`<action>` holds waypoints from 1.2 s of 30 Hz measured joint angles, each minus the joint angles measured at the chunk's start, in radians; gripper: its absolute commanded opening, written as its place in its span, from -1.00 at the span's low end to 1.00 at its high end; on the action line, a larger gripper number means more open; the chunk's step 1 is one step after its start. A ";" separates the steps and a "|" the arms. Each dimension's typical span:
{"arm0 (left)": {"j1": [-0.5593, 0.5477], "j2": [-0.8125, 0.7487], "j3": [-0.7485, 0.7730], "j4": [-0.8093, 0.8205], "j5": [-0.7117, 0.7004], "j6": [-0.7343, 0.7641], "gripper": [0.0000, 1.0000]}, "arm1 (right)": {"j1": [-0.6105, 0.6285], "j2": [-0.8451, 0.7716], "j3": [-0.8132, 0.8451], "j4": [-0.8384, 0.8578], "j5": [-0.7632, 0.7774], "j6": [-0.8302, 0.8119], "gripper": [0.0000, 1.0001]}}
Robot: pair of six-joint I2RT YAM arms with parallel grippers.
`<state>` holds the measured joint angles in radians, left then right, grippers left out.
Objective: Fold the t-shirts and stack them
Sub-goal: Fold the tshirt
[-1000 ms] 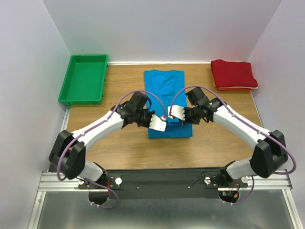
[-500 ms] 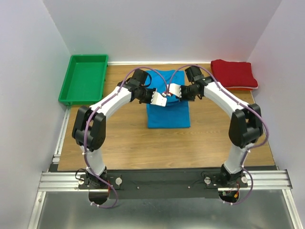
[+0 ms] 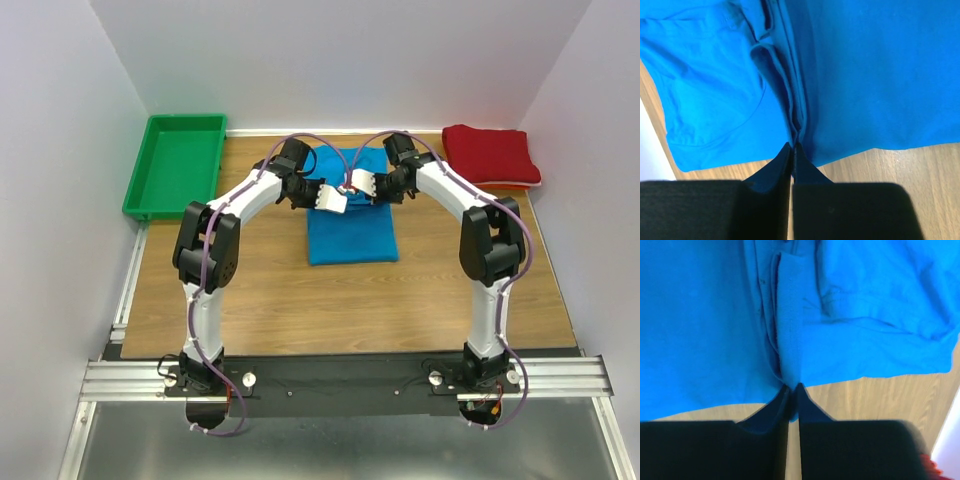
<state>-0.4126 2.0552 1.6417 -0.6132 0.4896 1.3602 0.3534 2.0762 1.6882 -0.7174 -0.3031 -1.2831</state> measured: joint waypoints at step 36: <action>-0.141 -0.260 -0.511 0.217 0.082 -0.400 -0.04 | 0.031 -0.307 -0.543 0.071 -0.096 0.229 0.05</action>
<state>-0.5537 1.7954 1.1309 -0.3958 0.5720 0.9600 0.3847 1.7691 1.1454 -0.6468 -0.3988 -1.0542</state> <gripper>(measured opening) 0.479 0.525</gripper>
